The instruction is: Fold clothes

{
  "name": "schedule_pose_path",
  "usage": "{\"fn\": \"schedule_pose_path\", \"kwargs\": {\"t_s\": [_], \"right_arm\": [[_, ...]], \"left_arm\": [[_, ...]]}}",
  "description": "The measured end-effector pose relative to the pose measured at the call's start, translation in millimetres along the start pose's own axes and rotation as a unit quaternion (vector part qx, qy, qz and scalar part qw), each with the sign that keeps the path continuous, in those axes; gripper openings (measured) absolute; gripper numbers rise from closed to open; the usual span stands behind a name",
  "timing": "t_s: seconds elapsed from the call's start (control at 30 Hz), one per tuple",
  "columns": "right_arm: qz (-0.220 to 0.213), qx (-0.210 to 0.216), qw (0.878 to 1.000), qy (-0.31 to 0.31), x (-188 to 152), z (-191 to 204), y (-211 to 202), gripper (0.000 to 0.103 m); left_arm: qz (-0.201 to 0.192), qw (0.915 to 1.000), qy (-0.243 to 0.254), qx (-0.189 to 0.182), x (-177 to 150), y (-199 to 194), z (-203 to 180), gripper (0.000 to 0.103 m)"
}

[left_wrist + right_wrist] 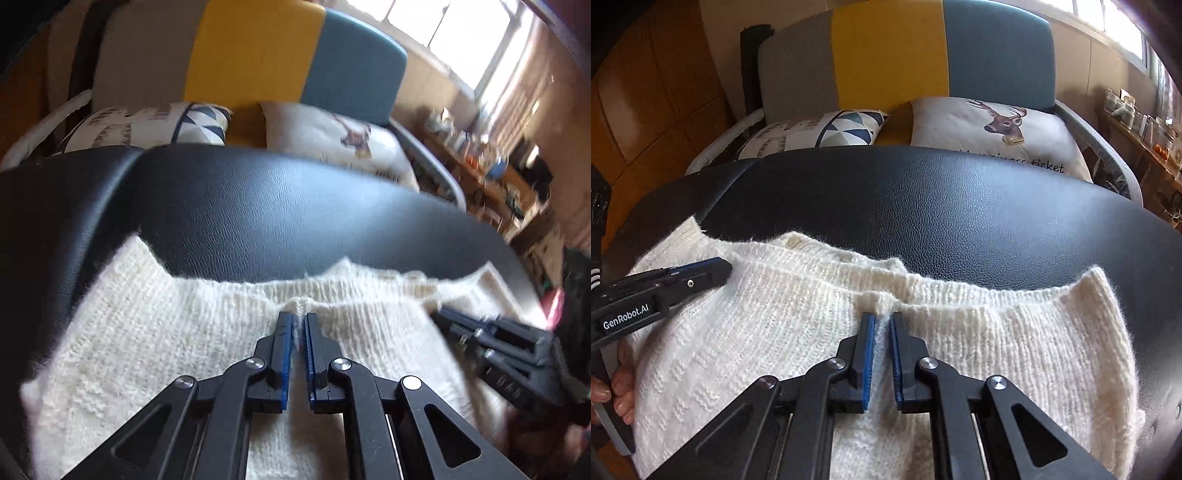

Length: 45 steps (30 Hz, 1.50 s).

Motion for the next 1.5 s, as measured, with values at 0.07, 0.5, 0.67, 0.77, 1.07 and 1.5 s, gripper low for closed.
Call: {"fn": "schedule_pose_path", "kwargs": {"t_s": [0.07, 0.5, 0.67, 0.77, 1.07, 1.5], "right_arm": [[0.006, 0.007, 1.000, 0.004, -0.3, -1.1, 0.7, 0.008], [-0.004, 0.010, 1.000, -0.022, -15.9, 6.0, -51.0, 0.022], [0.038, 0.024, 0.999, 0.027, -33.1, -14.2, -34.0, 0.022], [0.016, 0.090, 0.993, 0.071, -39.6, -39.2, -71.8, 0.022], [0.049, 0.258, 0.946, 0.191, -146.6, -159.6, -154.7, 0.031], [0.118, 0.387, 0.900, 0.161, -183.1, -130.9, -131.2, 0.036]], "left_arm": [[-0.011, 0.9999, 0.002, -0.002, 2.0, -13.4, -2.1, 0.008], [-0.009, 0.9940, 0.061, 0.090, -30.6, -86.0, 36.5, 0.011], [-0.043, 0.9963, 0.006, 0.074, -42.6, -89.3, 57.5, 0.013], [-0.046, 0.9972, -0.002, 0.058, -41.6, -95.0, 41.9, 0.013], [-0.006, 0.9934, 0.072, -0.089, -60.9, -72.5, -87.0, 0.028], [0.149, 0.9447, 0.224, -0.188, -114.9, 42.3, -266.6, 0.028]]}}
Point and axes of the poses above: each gripper's, at about its wrist camera, not at the fingertips, and y roughly the way its jaws point, z to its left, x to its top, the point moved 10 cm from there along y, roughly the way its jaws point, and after that the axes turned 15 degrees about -x, right-handed, at the moved point
